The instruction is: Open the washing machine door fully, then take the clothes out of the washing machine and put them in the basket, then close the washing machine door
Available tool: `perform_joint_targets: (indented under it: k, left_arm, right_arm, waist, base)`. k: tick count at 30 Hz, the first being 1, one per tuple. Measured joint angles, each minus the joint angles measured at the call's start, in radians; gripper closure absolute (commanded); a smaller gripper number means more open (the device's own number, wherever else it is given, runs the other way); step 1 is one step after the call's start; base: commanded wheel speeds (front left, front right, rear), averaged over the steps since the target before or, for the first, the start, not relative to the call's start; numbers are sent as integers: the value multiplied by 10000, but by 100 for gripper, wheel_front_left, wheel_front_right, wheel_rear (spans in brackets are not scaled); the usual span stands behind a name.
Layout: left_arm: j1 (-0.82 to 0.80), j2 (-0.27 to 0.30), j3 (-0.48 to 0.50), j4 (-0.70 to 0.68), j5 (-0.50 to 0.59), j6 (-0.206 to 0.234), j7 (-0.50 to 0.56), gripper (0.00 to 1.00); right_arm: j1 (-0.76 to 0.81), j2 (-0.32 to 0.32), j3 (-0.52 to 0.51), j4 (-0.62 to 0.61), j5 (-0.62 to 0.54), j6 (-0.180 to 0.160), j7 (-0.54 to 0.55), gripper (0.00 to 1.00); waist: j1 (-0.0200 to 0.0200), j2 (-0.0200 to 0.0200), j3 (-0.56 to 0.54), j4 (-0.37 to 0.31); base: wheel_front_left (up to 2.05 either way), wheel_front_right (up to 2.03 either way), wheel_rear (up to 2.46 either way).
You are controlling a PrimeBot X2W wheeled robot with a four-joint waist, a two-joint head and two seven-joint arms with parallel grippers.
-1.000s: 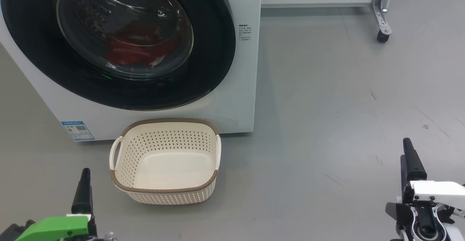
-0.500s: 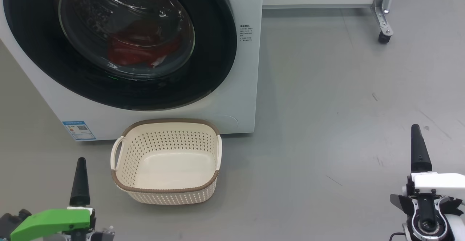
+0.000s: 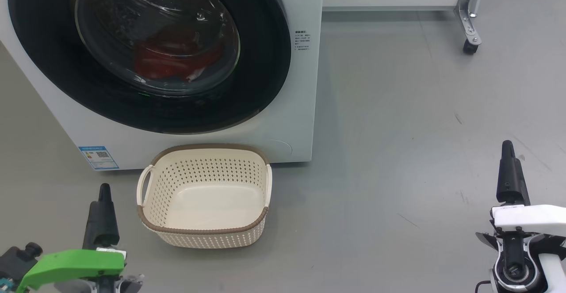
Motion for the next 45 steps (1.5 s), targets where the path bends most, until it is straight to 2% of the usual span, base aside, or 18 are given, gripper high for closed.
perform_joint_targets:
  k: [3,22,33,38,45]
  left_arm:
    - [-7,-40,-56,-96,790,96,-92,0]
    - [-144,-121,-418,-263,4577,456,-539,0]
    - [-185,-115,-773,-228,6936,861,-803,0]
    - [-198,-119,-890,-167,7806,982,-895,0]
    - [-205,-117,-1043,52,8332,1112,-915,0]
  right_arm:
    - [-3,13,-6,-104,-539,-163,-96,0]
    - [-20,88,332,-382,-3484,-512,-614,0]
    - [-25,115,658,-374,-5386,-780,-890,0]
    - [-25,121,832,-314,-6113,-878,-976,0]
    - [-27,134,959,17,-6270,-953,-1049,0]
  waist:
    - [0,0,6,15]
    - [0,0,25,32]
    - [0,0,38,64]
    - [0,0,52,79]
    - [0,0,75,81]
  base:
    - [0,0,0]
    - [0,0,0]
    - [0,0,0]
    - [0,0,0]
    - [0,0,0]
